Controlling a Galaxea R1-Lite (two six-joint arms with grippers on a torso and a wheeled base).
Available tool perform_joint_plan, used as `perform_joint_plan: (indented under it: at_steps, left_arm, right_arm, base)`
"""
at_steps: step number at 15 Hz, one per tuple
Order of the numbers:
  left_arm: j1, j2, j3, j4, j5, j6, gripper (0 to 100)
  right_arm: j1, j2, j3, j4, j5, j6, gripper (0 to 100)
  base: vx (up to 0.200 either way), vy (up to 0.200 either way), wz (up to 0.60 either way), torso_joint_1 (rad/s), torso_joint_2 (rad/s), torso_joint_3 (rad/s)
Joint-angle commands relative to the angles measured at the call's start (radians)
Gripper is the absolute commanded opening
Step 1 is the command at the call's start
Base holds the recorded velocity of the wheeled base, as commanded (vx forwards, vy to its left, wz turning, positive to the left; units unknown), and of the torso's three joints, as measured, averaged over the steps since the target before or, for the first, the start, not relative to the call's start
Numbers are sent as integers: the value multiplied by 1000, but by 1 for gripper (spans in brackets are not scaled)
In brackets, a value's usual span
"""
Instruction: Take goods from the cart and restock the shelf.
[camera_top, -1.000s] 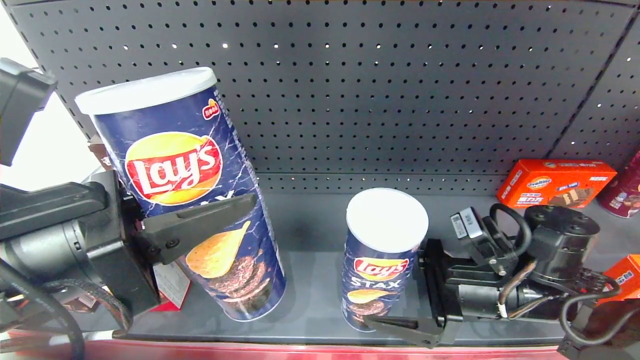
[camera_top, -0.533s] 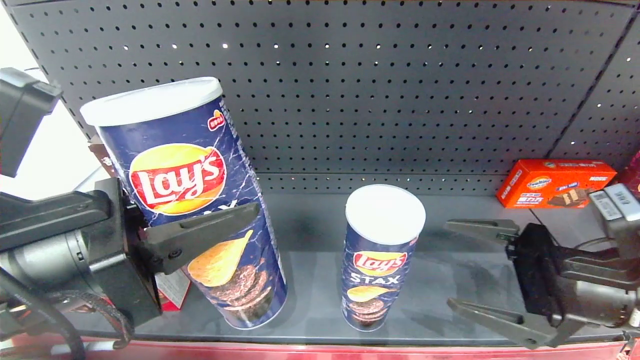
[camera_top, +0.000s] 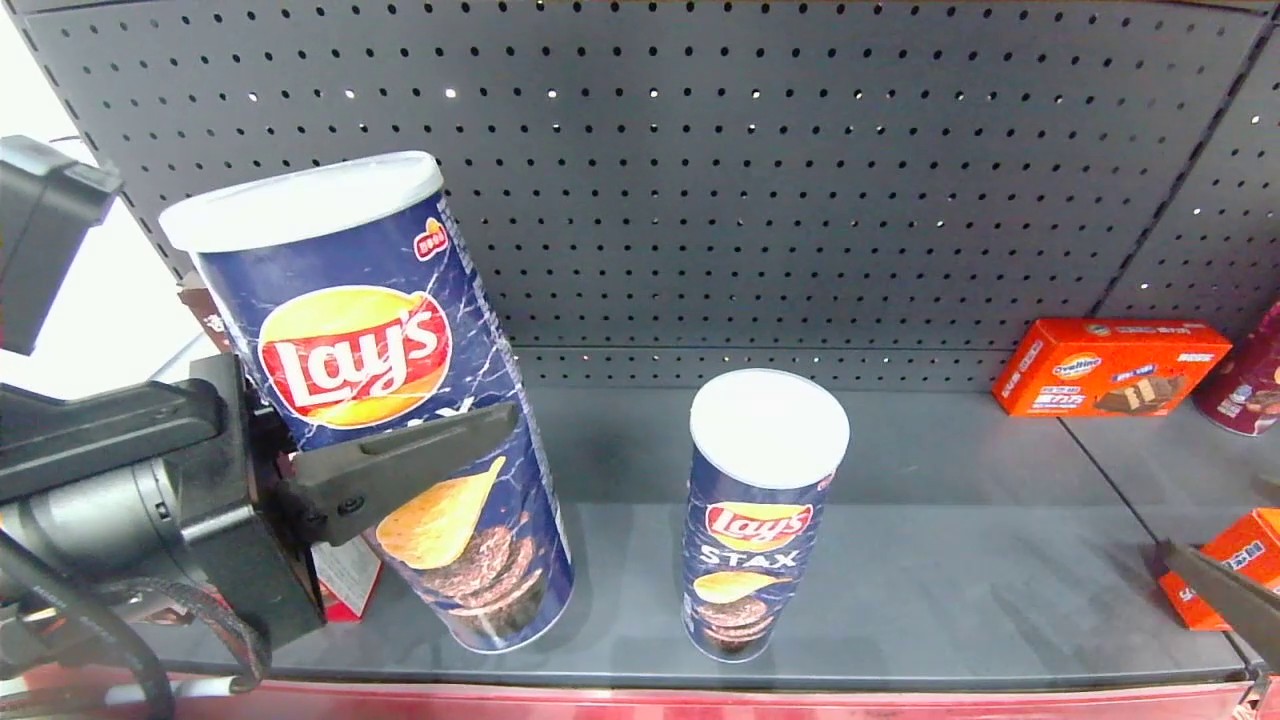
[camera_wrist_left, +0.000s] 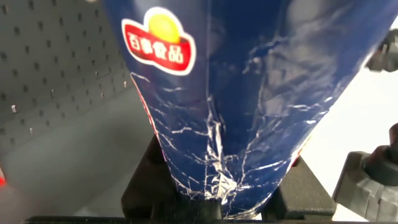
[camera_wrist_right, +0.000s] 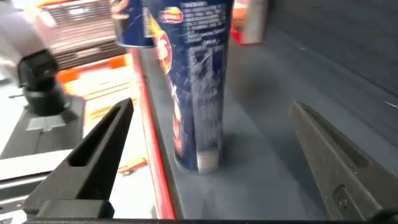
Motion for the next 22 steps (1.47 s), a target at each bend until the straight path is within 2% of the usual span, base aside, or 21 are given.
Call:
perform_joint_plan:
  at_steps: [1,3,5,6,12,16,18,19,22]
  left_arm:
    - [-5,22,0,-25,-1,11,0]
    - [-8,27,3,-31,-1,14,0]
    - [-6,22,5,-26,-1,12,0]
    - [-6,22,12,-28,-1,12,0]
    - [-9,-15,68,-25,-1,14,0]
    - [8,-16,34,-17,-1,17,0]
    - [28,7,34,-17,13,92,0]
    - [45,30,41,-20,27,112,0]
    - [51,111,-29,-19,-21,111,0]
  right_arm:
    - [-38,-316,167,129,-183,5,100]
    - [-35,-496,170,358,-216,22,100]
    - [-39,-706,172,654,-233,24,100]
    - [-41,-695,167,703,-302,28,100]
    - [-41,-695,172,681,-320,36,100]
    - [-42,-695,172,681,-320,36,100]
    - [-42,-695,172,681,-320,36,100]
    - [-42,-695,172,681,-320,36,100]
    - [-42,-695,172,681,-320,36,100]
  base:
    - [0,0,0,0,0,0]
    - [0,0,0,0,0,0]
    - [0,0,0,0,0,0]
    - [0,0,0,0,0,0]
    - [0,0,0,0,0,0]
    - [0,0,0,0,0,0]
    - [0,0,0,0,0,0]
    - [0,0,0,0,0,0]
    - [0,0,0,0,0,0]
